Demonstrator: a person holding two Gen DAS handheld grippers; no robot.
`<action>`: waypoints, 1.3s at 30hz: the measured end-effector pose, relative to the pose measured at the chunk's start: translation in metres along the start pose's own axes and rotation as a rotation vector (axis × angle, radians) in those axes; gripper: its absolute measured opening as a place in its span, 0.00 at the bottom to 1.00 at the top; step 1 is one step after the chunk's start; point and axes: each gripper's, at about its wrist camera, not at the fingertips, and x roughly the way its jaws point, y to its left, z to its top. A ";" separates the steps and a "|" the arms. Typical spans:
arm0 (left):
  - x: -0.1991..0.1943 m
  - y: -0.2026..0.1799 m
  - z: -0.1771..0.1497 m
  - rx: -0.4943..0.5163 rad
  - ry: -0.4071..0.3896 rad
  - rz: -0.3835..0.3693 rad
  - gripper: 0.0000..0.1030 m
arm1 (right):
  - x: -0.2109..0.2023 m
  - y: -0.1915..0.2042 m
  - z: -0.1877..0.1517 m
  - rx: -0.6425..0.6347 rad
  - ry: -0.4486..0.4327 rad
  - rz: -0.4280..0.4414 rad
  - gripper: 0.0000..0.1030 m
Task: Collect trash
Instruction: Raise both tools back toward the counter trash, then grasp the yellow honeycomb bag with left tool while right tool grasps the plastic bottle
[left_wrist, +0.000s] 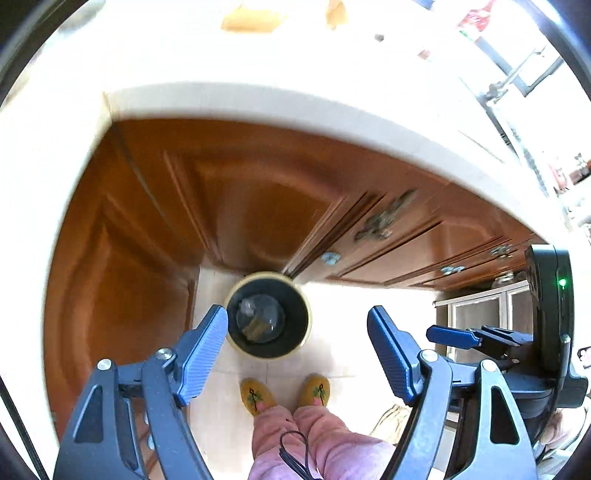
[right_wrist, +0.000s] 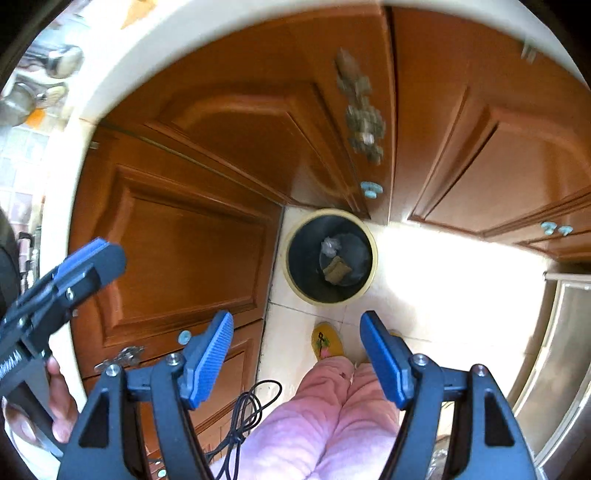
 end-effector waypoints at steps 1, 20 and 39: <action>-0.012 -0.004 0.005 0.010 -0.014 -0.002 0.74 | -0.009 0.003 -0.001 -0.008 -0.015 0.000 0.70; -0.164 -0.056 0.102 0.187 -0.360 -0.044 0.88 | -0.187 0.043 0.022 -0.023 -0.421 -0.081 0.70; -0.112 -0.032 0.209 0.046 -0.349 -0.139 0.84 | -0.209 0.007 0.135 0.047 -0.474 -0.049 0.70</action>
